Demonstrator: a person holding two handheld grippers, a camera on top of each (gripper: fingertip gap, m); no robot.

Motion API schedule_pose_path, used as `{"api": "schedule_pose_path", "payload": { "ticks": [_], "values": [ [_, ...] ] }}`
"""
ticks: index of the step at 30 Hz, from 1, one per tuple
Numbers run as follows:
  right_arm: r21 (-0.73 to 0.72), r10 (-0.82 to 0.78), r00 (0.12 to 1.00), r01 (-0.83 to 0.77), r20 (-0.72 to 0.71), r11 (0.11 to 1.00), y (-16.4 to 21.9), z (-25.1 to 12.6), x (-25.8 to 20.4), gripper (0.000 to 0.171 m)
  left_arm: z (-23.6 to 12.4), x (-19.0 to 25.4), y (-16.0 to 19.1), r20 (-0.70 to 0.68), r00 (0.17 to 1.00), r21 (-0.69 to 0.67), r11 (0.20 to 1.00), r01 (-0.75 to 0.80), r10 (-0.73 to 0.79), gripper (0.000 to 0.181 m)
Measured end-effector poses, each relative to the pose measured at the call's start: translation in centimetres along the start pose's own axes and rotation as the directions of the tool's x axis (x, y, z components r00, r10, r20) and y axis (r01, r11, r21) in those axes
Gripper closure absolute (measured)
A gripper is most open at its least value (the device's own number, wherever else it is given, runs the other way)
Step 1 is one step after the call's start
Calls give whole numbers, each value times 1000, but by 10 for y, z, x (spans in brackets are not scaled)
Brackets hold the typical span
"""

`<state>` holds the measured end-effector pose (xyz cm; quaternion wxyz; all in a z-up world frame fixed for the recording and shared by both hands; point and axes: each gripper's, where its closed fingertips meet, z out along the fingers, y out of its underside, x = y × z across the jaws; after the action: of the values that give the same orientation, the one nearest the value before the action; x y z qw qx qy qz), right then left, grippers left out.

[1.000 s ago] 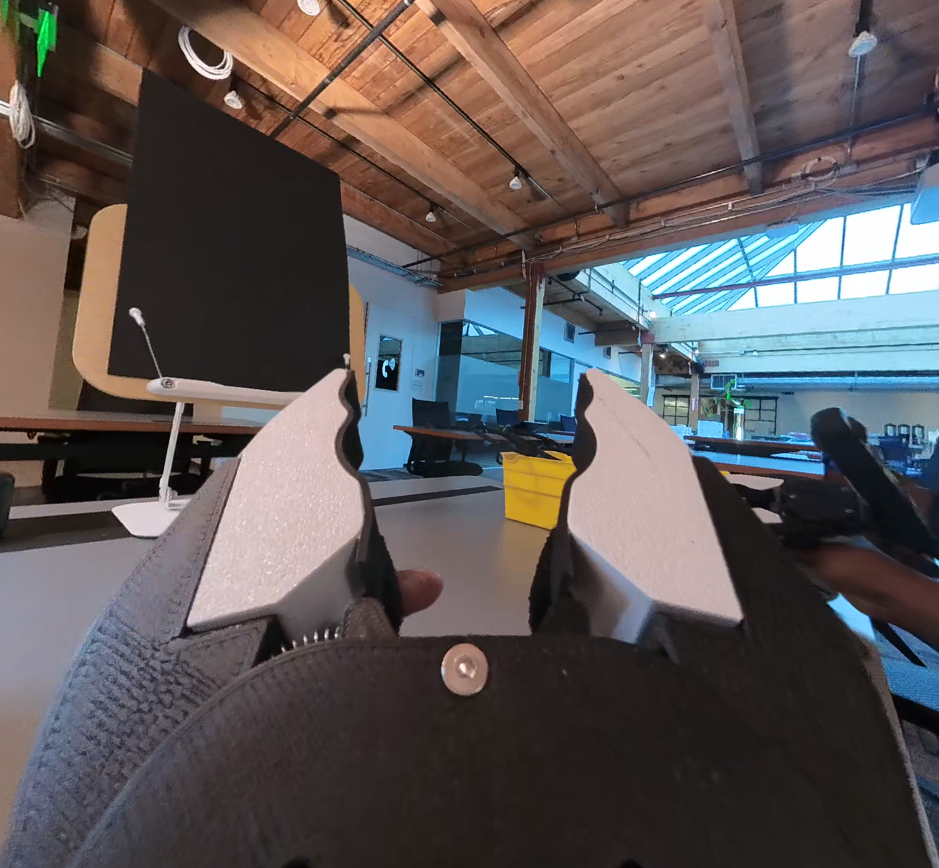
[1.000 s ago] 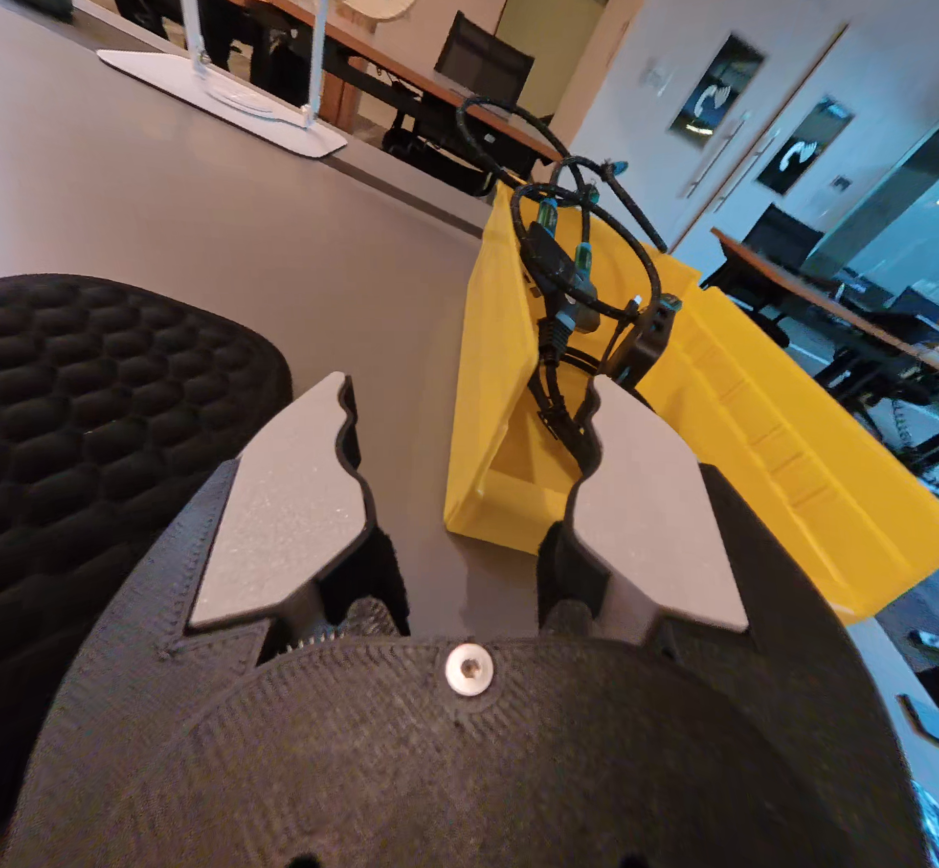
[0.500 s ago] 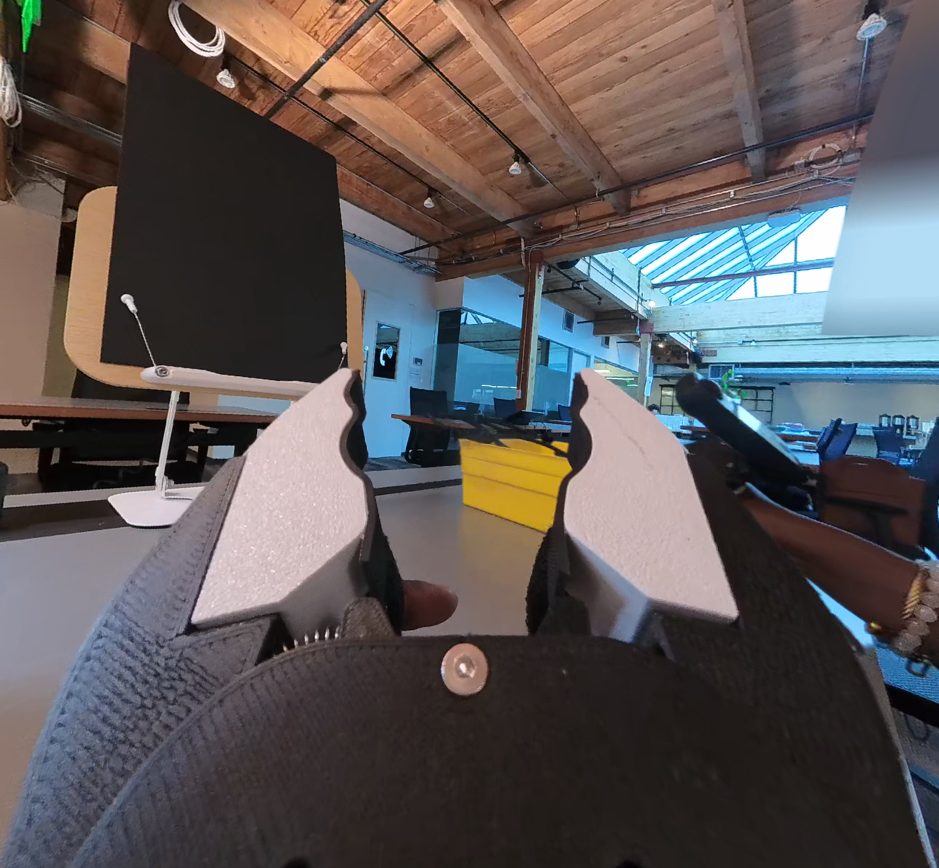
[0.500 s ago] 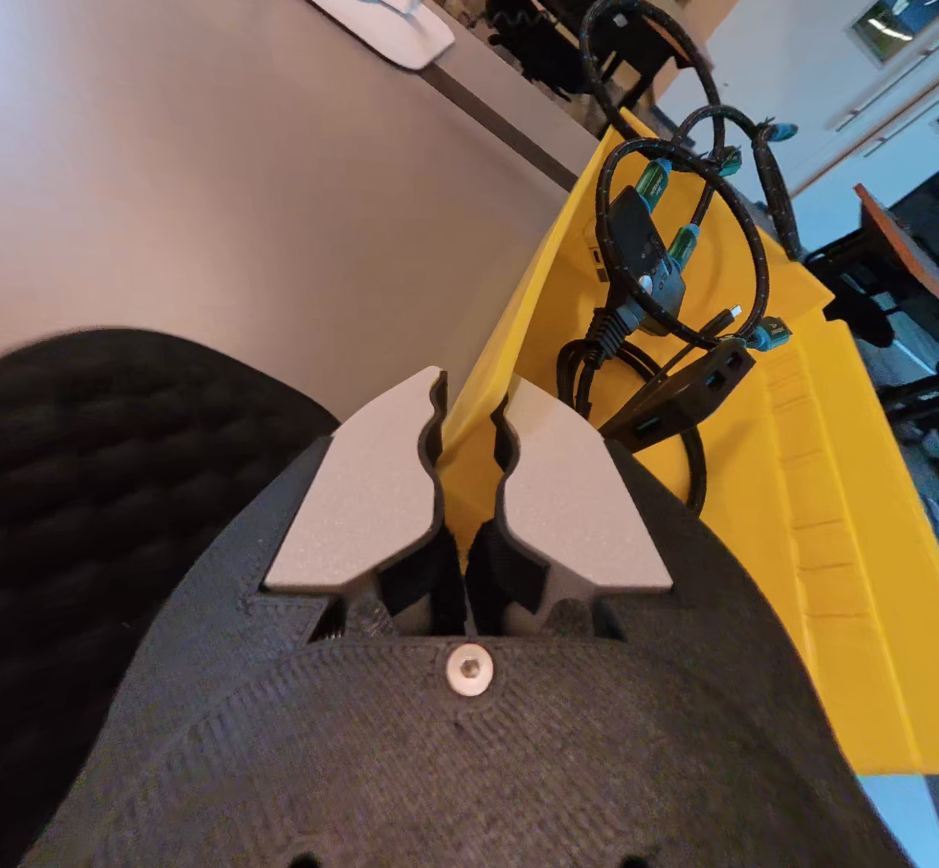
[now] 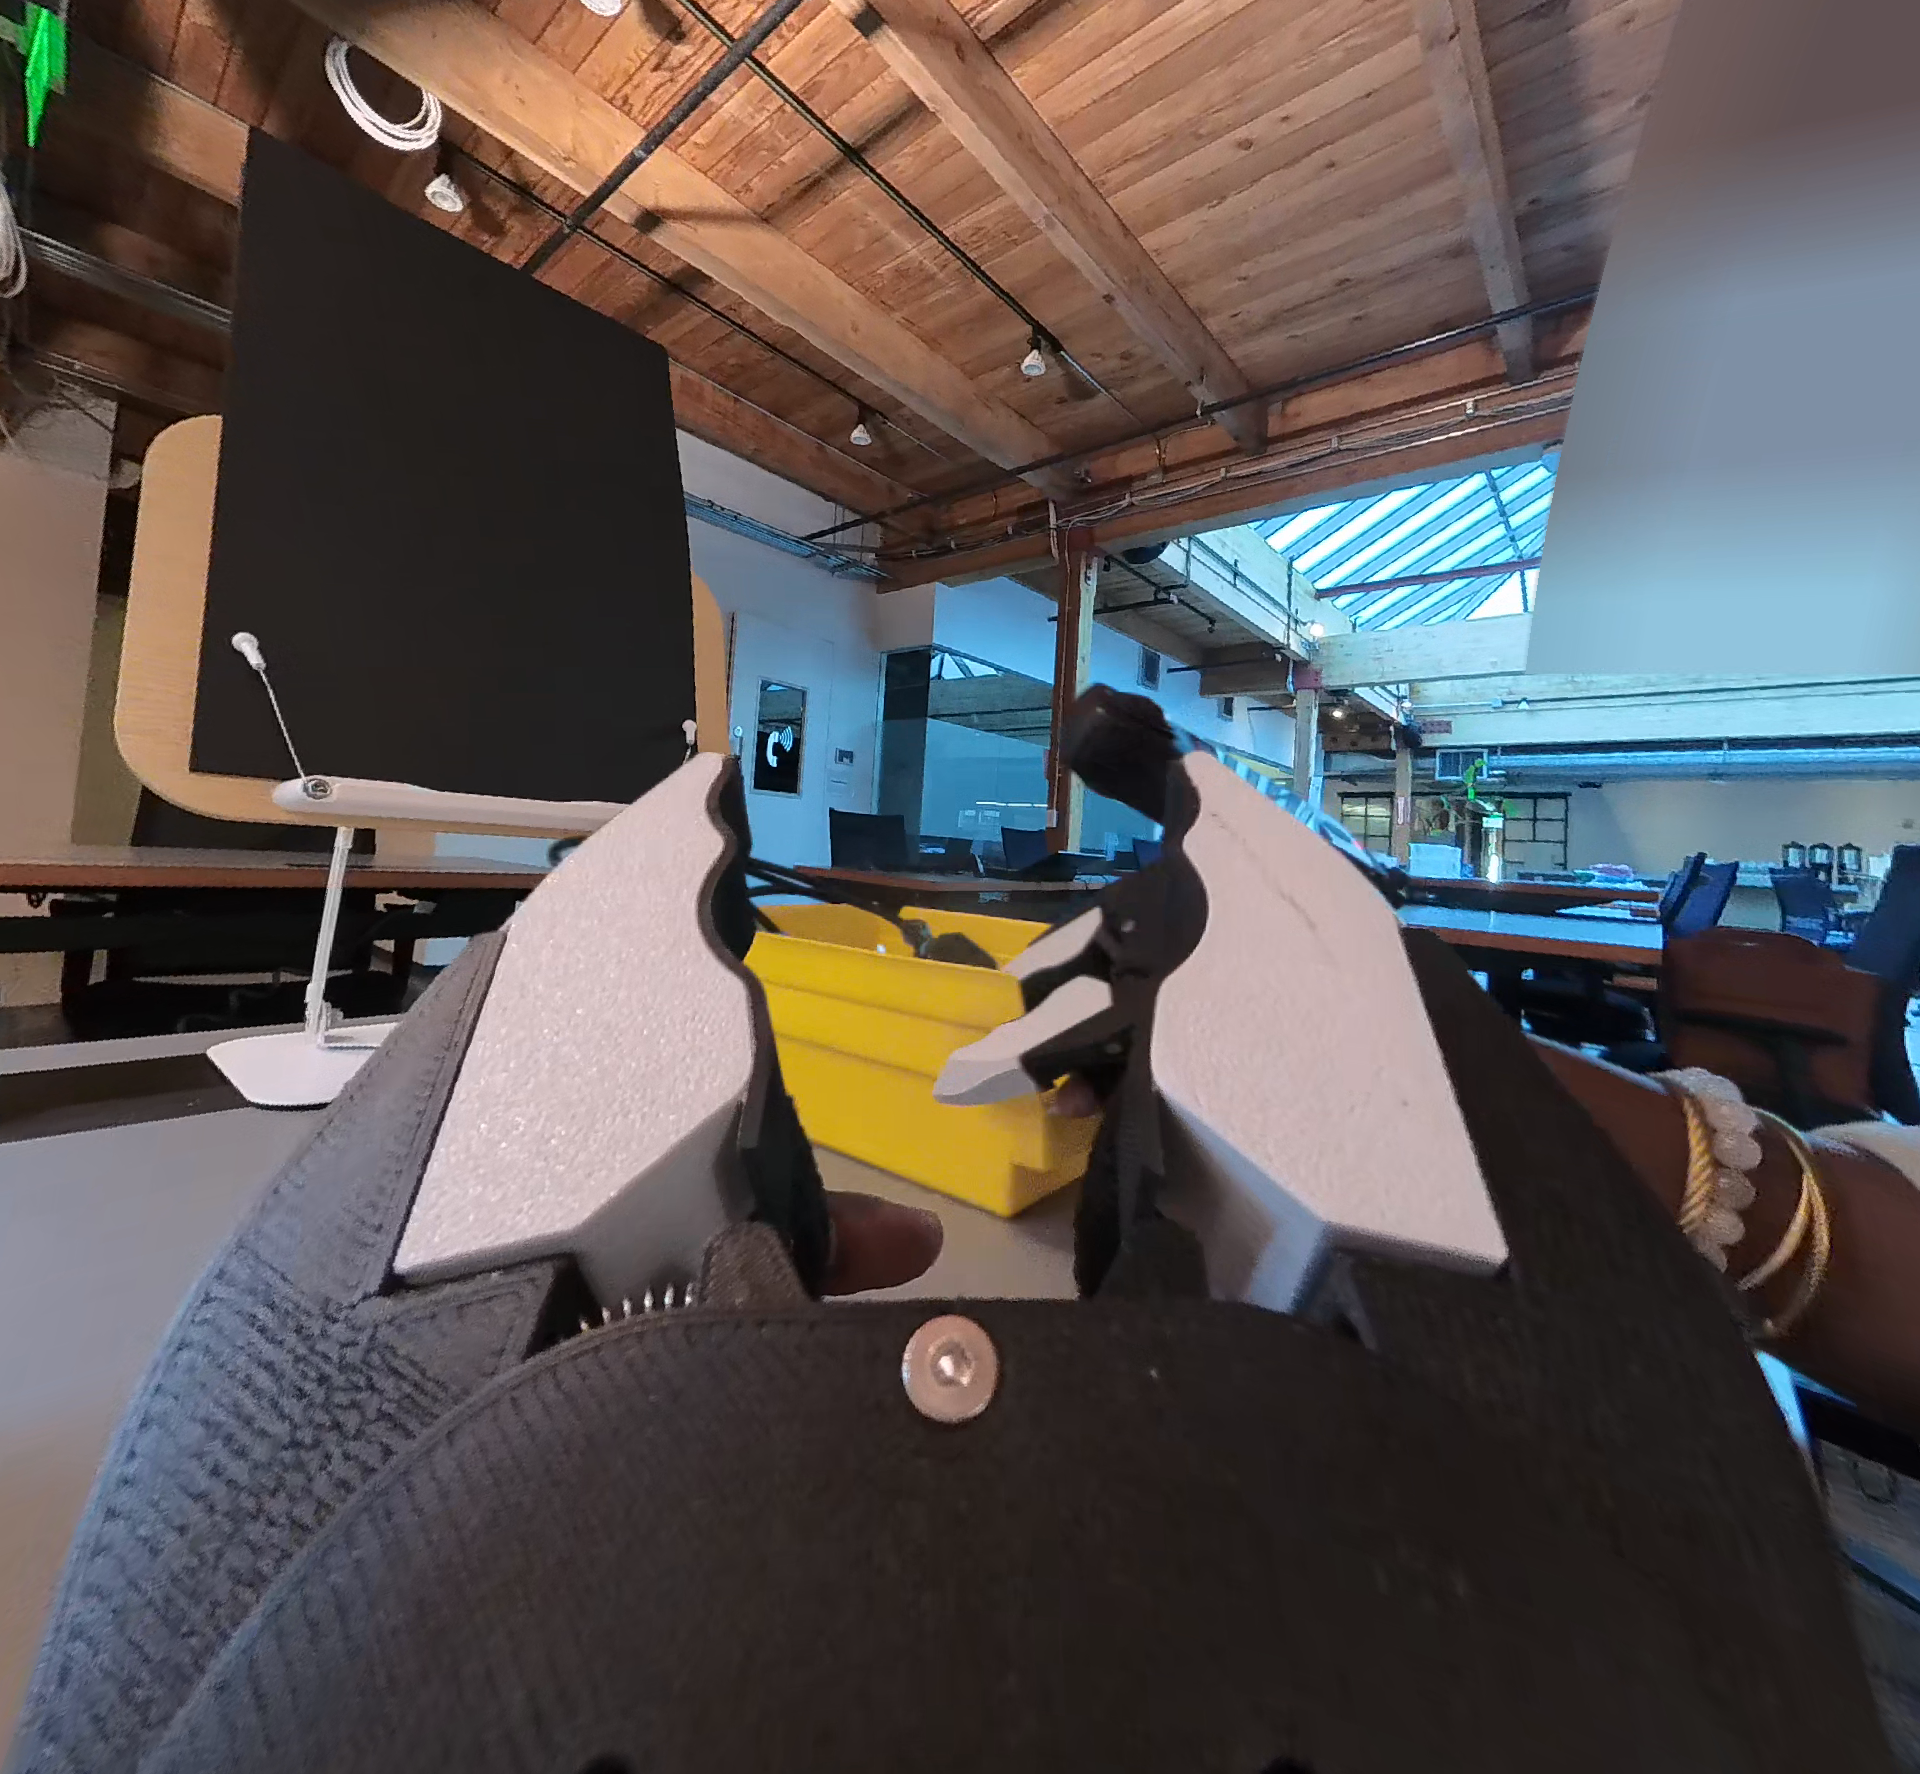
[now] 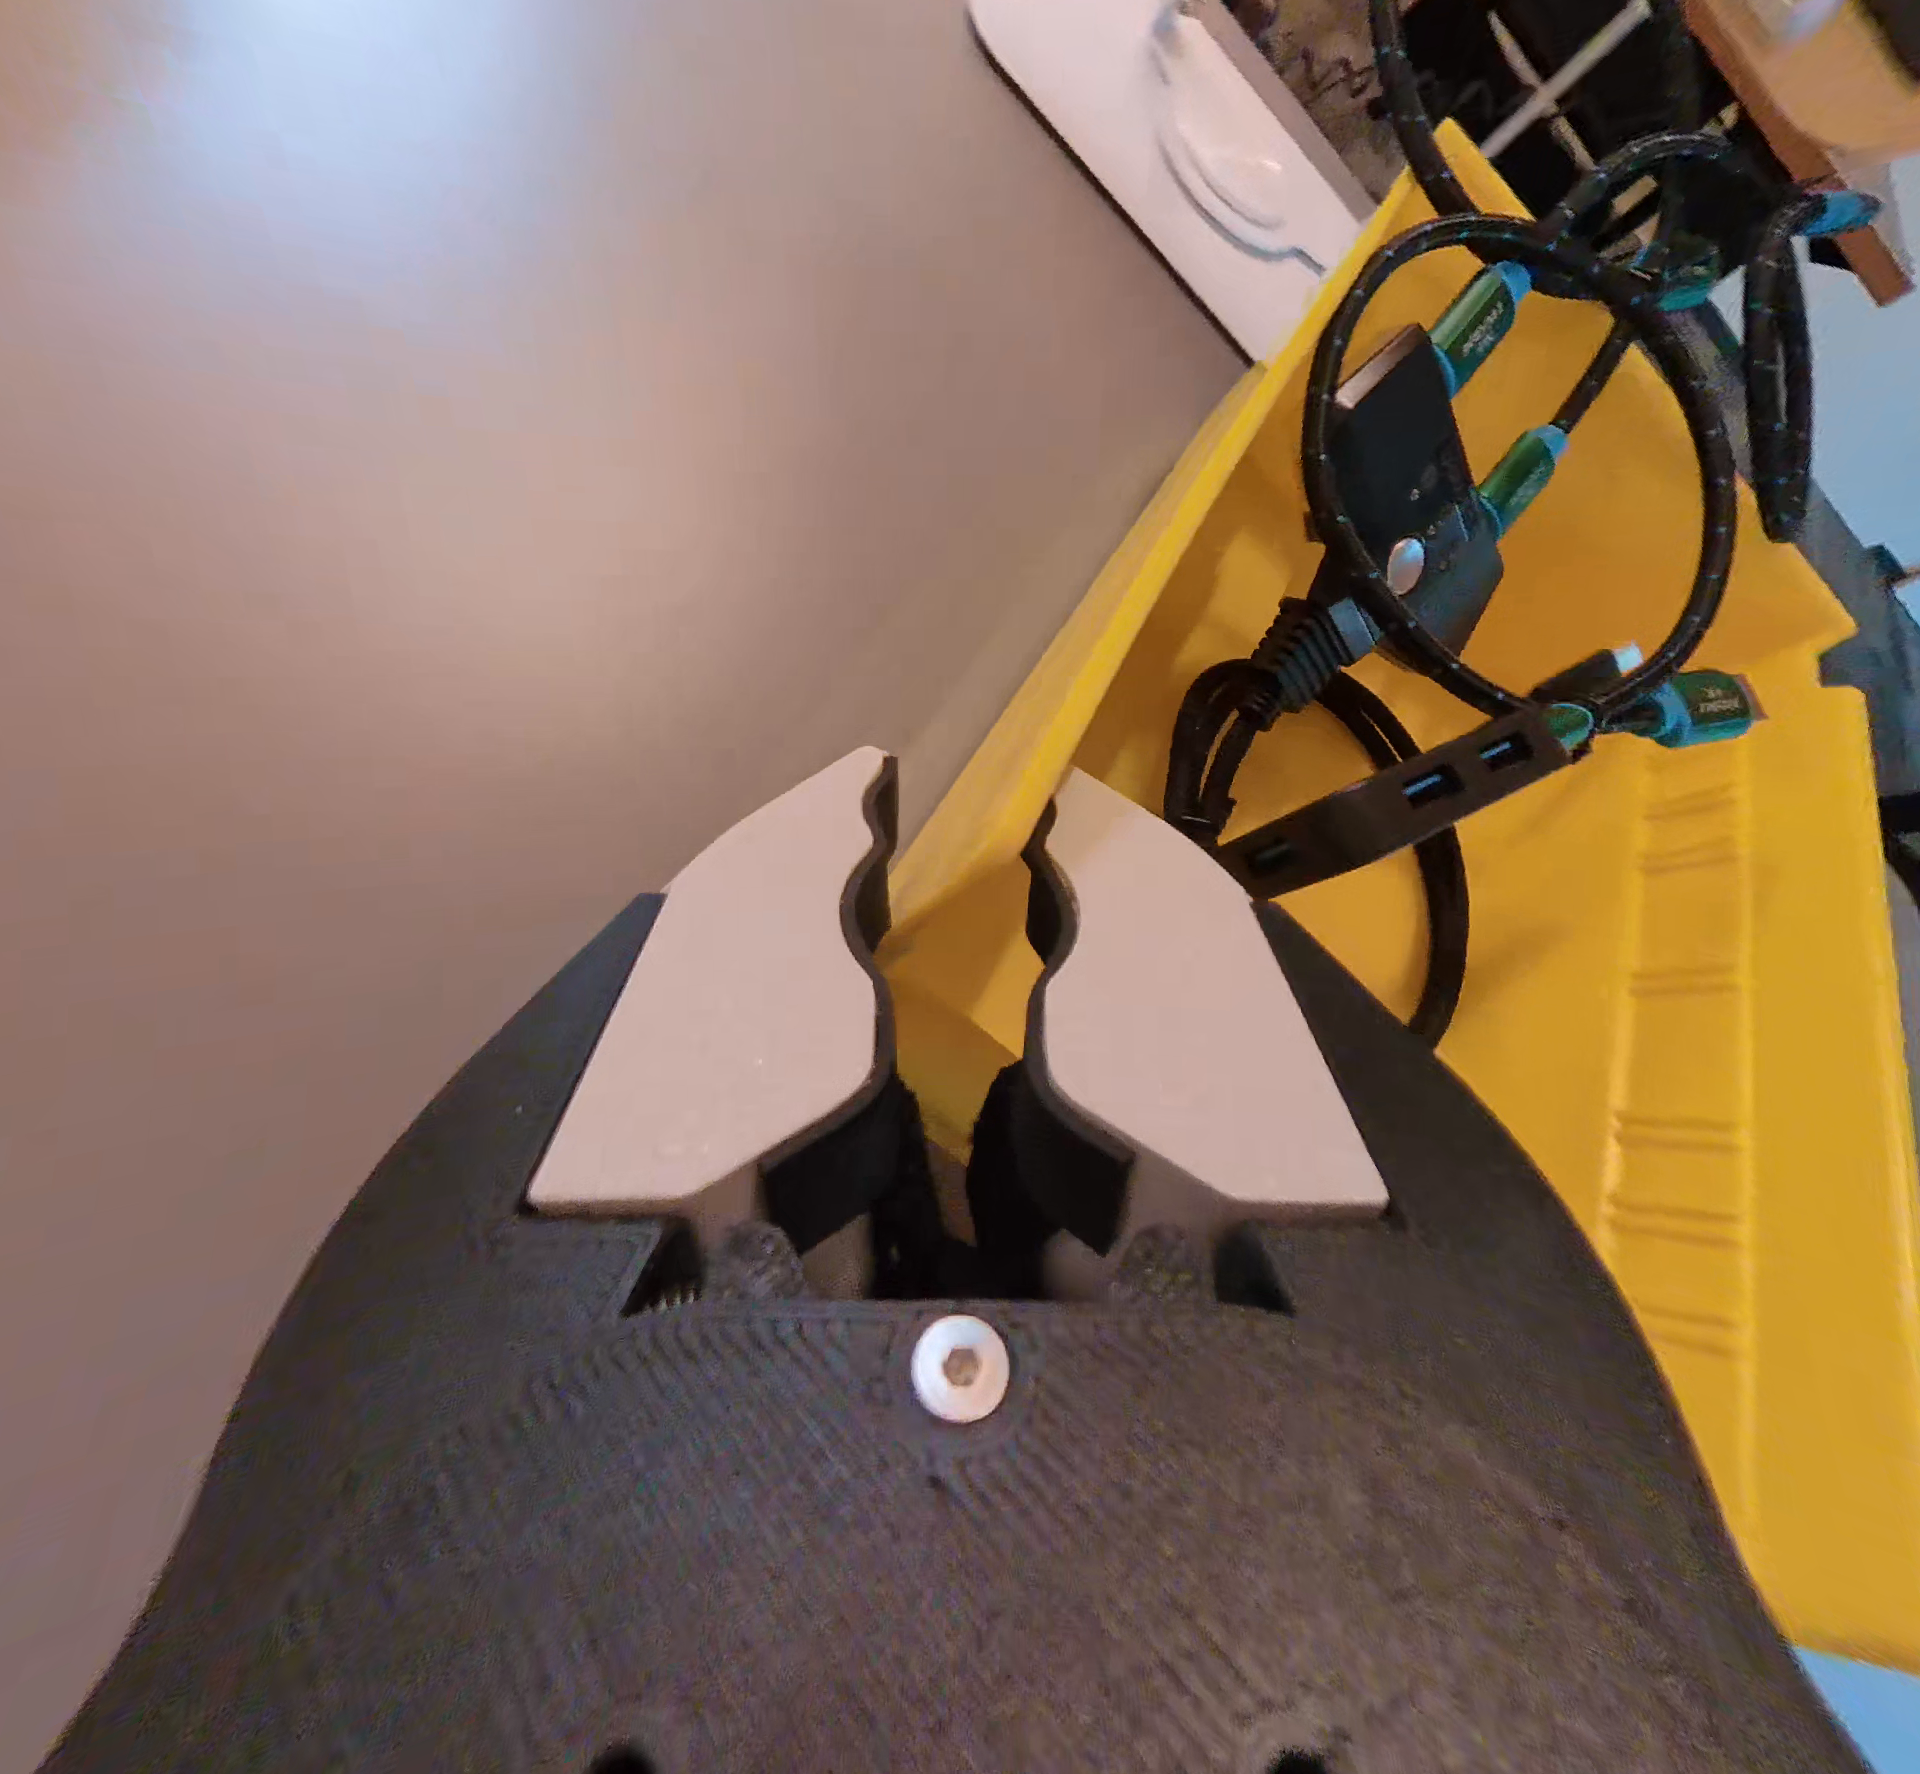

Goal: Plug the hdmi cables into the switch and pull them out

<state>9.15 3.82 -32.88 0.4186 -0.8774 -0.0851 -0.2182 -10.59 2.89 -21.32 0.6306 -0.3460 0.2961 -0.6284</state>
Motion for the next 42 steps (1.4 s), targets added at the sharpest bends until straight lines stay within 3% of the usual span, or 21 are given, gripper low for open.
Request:
{"api": "schedule_pose_path", "payload": {
  "ticks": [5,8,15,18,20,23,25,27,28,30,31,33,35,36,39,41,42],
  "values": [
    [28,-23,999,22,30,999,-41,14,-45,146,-1,4,-3,-1,999,3,999,-52,52,109],
    [63,-10,997,5,74,998,-65,25,-69,143,-4,19,-15,-62,992,73,992,-107,111,110],
    [128,-46,989,28,139,991,-108,44,-112,137,-9,40,-29,-181,979,163,985,-63,93,114],
    [238,-109,961,47,255,970,-125,47,-152,131,-7,39,-26,-177,979,145,987,-76,101,114],
    [345,-247,920,135,305,929,-134,40,-179,124,-7,43,-23,-201,974,130,989,-77,102,115],
    [491,-358,870,160,340,856,-143,18,-203,124,-11,56,-27,-230,950,161,971,-178,212,126],
    [577,-351,885,121,307,808,-150,3,-198,124,-13,62,-41,-217,936,173,955,-243,277,127],
    [649,-307,917,74,254,757,-158,-11,-180,123,-19,70,-81,-230,914,222,933,-284,334,127],
    [678,-261,933,26,247,735,-162,-18,-170,123,-23,62,-104,-159,910,228,911,-344,384,126],
    [729,-173,943,-96,285,677,-170,-34,-155,122,-43,16,-150,137,853,157,839,-521,504,126],
    [753,-149,940,-145,308,641,-173,-40,-151,120,-64,-17,-171,323,770,85,794,-602,550,126],
    [783,-149,931,-185,333,593,-178,-49,-153,113,-122,-88,-198,617,520,-135,731,-669,590,123],
    [794,-200,921,-161,334,586,-179,-51,-165,100,-184,-155,-189,721,345,-381,760,-527,600,106],
    [801,-237,914,-137,329,583,-180,-52,-174,95,-211,-183,-172,731,324,-473,788,-395,601,97],
    [827,-313,887,-124,340,549,-182,-64,-198,92,-252,-220,-122,741,426,-547,835,-66,519,89],
    [786,-301,840,-213,450,581,-183,-73,-212,101,-251,-225,-111,738,487,-537,843,7,466,93],
    [748,-289,799,-276,528,603,-184,-79,-221,100,-252,-226,-113,740,480,-541,841,9,472,102]
  ]
}}
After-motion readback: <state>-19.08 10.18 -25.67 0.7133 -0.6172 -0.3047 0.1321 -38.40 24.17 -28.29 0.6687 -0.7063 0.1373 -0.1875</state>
